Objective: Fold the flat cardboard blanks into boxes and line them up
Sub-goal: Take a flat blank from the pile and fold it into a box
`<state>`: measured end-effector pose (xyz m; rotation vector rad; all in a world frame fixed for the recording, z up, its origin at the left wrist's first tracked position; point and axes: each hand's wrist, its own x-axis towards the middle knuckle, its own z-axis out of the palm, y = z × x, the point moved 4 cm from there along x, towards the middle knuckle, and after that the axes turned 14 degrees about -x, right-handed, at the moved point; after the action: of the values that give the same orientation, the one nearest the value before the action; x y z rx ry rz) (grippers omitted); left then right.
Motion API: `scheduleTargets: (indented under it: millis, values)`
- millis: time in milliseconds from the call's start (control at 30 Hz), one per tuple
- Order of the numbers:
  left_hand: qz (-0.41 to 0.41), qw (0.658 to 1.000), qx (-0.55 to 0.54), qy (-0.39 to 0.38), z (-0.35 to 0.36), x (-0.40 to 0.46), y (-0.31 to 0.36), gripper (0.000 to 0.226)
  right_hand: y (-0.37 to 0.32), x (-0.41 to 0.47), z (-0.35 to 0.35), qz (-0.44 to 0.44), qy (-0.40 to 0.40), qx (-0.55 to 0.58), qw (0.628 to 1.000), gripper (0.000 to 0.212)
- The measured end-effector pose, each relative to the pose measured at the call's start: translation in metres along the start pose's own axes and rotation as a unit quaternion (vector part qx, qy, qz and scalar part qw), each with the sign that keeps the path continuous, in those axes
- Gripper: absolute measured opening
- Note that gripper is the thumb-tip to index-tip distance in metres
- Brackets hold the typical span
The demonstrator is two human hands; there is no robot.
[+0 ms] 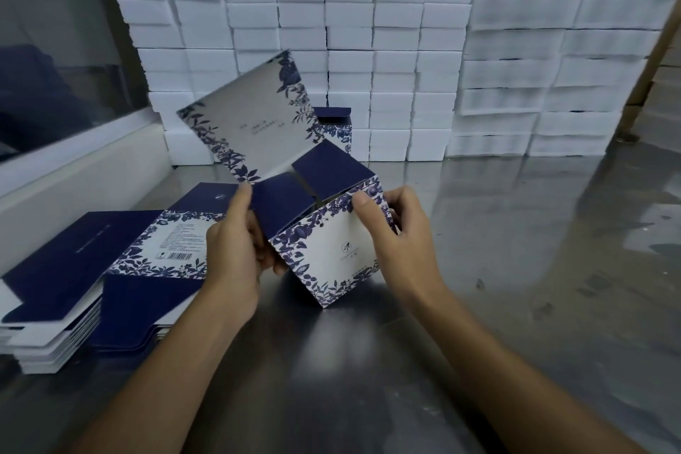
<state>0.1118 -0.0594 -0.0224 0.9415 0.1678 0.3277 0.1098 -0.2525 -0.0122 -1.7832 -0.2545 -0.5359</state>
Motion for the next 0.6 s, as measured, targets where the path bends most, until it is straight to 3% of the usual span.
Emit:
scheduleTargets:
  millis: [133,267,467,600]
  values:
    - [-0.010,0.998,-0.020,0.067,-0.008,0.004,0.004,0.016,-0.001,-0.003,0.002,-0.024,-0.009,-0.011,1.000,0.035]
    - [0.015,0.997,-0.010,0.073,-0.010,0.008,0.006,0.015,-0.002,-0.002,0.002,-0.028,-0.007,-0.011,1.000,0.036]
    - [0.026,0.995,0.000,-0.097,0.009,-0.006,-0.006,0.014,0.011,0.003,-0.004,-0.006,0.031,-0.040,0.999,0.040]
    - [0.036,0.996,0.010,-0.080,0.007,-0.003,-0.006,0.009,0.014,0.006,-0.005,-0.005,0.031,-0.045,0.999,0.042]
